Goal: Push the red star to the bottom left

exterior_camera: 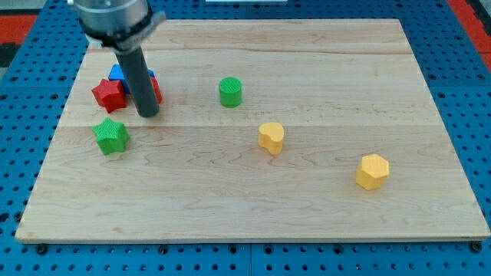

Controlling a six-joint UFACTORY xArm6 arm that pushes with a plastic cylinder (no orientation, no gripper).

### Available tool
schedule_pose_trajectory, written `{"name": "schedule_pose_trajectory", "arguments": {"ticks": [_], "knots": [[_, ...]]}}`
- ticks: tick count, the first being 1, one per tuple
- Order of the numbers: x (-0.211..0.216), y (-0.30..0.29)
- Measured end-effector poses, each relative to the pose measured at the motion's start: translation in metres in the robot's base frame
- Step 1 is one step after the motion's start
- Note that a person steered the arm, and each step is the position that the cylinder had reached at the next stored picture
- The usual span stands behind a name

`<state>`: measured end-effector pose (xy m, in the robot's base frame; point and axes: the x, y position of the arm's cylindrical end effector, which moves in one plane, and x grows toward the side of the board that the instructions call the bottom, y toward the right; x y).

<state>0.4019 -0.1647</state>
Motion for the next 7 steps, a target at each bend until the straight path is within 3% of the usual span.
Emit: {"name": "schedule_pose_trajectory", "arguments": {"ticks": [1,2,3,5,6,7], "knots": [[0.032,-0.027],[0.098,-0.028],[0.104,-0.016],[-0.060,0.054],[-0.117,0.032],[-0.104,-0.003]]}}
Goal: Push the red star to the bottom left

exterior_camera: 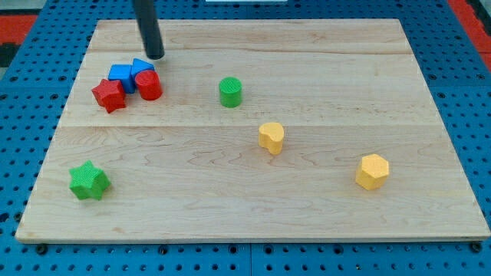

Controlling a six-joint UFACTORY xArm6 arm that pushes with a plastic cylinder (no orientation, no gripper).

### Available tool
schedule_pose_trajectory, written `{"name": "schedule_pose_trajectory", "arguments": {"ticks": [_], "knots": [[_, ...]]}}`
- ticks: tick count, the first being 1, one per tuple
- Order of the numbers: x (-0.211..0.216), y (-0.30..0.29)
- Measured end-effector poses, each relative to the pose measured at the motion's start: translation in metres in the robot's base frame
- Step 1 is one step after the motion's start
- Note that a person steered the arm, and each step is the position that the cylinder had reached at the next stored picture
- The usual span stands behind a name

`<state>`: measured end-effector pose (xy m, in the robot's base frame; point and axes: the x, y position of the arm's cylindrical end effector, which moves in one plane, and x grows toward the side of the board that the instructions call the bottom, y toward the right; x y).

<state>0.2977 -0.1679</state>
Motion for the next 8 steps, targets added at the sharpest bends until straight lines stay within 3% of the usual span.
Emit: {"name": "schedule_pose_trajectory", "arguments": {"ticks": [2,4,5,6,7,8], "knots": [[0.065,-0.045],[0.132,-0.045],[0.129,-0.037],[0.094,-0.055],[0.119,-0.067],[0.173,-0.051]]}}
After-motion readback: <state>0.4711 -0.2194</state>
